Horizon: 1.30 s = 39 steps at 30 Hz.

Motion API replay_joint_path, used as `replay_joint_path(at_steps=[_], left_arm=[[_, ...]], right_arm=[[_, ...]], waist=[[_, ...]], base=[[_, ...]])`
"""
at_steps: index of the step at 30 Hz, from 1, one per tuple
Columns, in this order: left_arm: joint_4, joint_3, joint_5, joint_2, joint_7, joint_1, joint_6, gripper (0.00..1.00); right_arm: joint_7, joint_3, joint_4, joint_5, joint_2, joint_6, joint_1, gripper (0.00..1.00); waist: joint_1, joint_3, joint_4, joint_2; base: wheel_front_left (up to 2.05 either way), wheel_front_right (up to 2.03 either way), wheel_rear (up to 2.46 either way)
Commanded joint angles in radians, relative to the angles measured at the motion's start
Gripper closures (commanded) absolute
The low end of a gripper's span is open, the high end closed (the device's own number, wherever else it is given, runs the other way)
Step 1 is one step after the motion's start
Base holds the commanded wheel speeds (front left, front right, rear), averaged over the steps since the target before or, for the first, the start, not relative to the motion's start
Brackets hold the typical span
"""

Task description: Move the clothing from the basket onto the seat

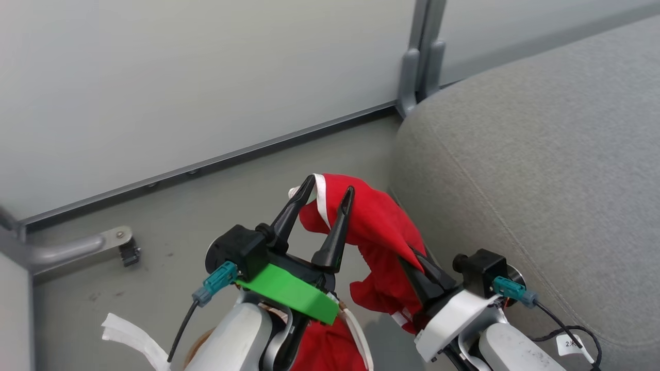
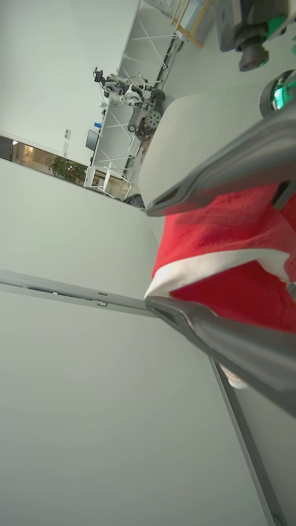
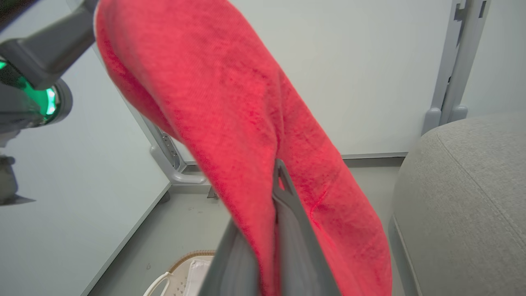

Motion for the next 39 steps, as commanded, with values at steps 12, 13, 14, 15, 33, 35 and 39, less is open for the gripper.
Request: replay_joint_path(at_steps=[12,13,14,15,33,35,39], left_arm=[[0.047,-0.047,0.000,0.005,0.000,-0.053,-0.015,0.00],[0.051,-0.055,-0.002,0.005,0.000,-0.061,-0.015,0.00],[0.058,-0.062,-0.002,0.005,0.000,-0.070,-0.015,0.00],[0.065,-0.065,-0.003,0.005,0.000,-0.076,-0.016,0.00],[0.144,-0.025,0.101,0.021,0.000,-0.122,-0.017,0.00],[0.144,-0.011,0.095,0.025,0.000,-0.130,-0.017,0.00],[0.146,-0.009,0.115,0.044,0.000,-0.157,-0.017,0.00]], right_arm=[[-0.005,-0.144,-0.071,-0.027,0.024,-0.001,0.085,1.00],[-0.005,-0.155,-0.077,-0.030,0.027,-0.001,0.091,1.00],[-0.005,-0.167,-0.083,-0.037,0.028,-0.001,0.094,1.00],[-0.005,-0.176,-0.088,-0.042,0.029,-0.001,0.096,1.00],[-0.005,-0.152,-0.009,-0.176,-0.217,-0.001,-0.468,1.00],[-0.005,-0.139,0.022,-0.206,-0.258,-0.001,-0.536,1.00],[-0.005,-0.164,0.123,-0.243,-0.342,-0.001,-0.663,1.00]], waist=[[0.0001,0.102,-0.323,0.0000],[0.0001,0.109,-0.325,0.0000],[0.0001,0.116,-0.327,0.0000],[0.0001,0.123,-0.328,0.0000],[0.0001,0.343,-0.288,0.0000],[0.0001,0.374,-0.268,0.0000],[0.0001,0.433,-0.215,0.0000]], base=[[0.00,0.00,0.00],[0.00,0.00,0.00],[0.00,0.00,0.00],[0.00,0.00,0.00],[0.00,0.00,0.00],[0.00,0.00,0.00],[0.00,0.00,0.00]])
